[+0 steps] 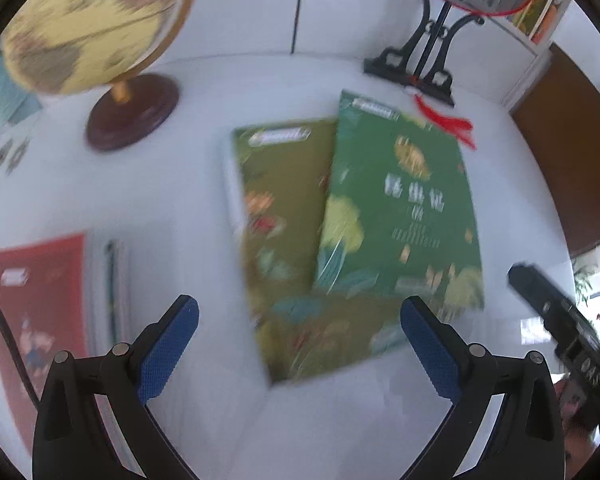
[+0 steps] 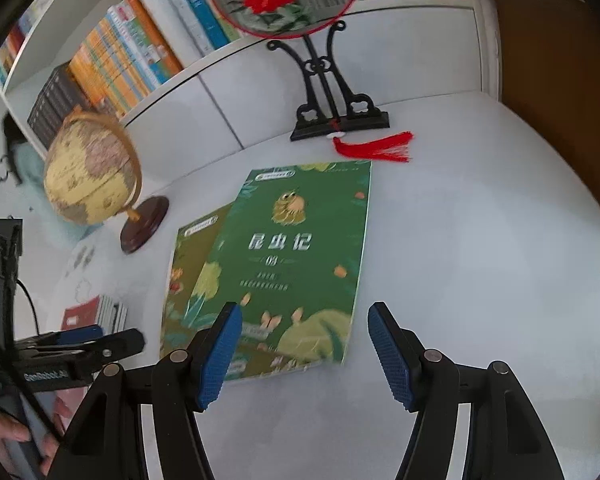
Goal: Organize books
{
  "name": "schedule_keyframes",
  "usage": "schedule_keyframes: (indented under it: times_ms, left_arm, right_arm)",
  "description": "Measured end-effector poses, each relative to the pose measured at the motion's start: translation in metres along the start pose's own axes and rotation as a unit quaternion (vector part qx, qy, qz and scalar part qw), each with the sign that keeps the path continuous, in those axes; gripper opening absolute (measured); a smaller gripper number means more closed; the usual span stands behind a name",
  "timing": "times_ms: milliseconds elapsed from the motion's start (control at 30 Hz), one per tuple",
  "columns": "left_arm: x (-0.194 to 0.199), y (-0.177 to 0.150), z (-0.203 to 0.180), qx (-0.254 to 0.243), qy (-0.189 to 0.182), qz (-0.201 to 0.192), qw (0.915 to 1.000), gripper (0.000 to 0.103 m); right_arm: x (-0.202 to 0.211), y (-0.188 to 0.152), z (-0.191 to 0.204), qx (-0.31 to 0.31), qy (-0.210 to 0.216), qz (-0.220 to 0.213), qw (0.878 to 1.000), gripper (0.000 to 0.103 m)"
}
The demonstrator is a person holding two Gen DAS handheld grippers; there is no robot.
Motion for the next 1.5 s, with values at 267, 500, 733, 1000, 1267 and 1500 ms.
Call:
schedule_keyframes:
  times_ms: [267, 500, 733, 1000, 1267, 1500]
  left_arm:
    - [-0.049, 0.019, -0.018, 0.045, -0.030, 0.007, 0.9985, 0.079]
    - [-0.060, 0.020, -0.026, 0.051, -0.006, 0.000, 0.9987, 0.082]
    - [-0.051, 0.012, -0.034, 0.095, -0.079, 0.023, 0.9920, 0.079]
    - [-0.027, -0.010, -0.035, 0.090, -0.080, 0.045, 0.9916, 0.078]
    - [-0.005, -0.052, -0.014, 0.100, -0.103, 0.057, 0.9880, 0.078]
    - [0.006, -0.085, 0.002, 0.101, -0.112, 0.075, 0.9857, 0.078]
  right_arm:
    - [-0.046, 0.000, -0.021, -0.035, 0.049, 0.071, 0.996, 0.064]
    - [-0.064, 0.006, -0.028, -0.033, 0.080, 0.085, 0.993, 0.064]
    - [-0.071, 0.010, -0.022, 0.007, 0.089, 0.098, 0.991, 0.073]
    - [-0.066, 0.002, -0.021, 0.018, 0.115, 0.128, 0.985, 0.074]
    - [-0.054, -0.024, -0.001, 0.027, 0.127, 0.145, 0.981, 0.074]
    - [-0.047, -0.048, 0.031, 0.061, 0.139, 0.176, 0.973, 0.074]
Point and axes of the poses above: each gripper's, at about its wrist camera, not at the fingertips, and x roughly against the way its jaws point, z to its left, y to its top, the point moved 6 cm from there along -x, roughly the way its jaws point
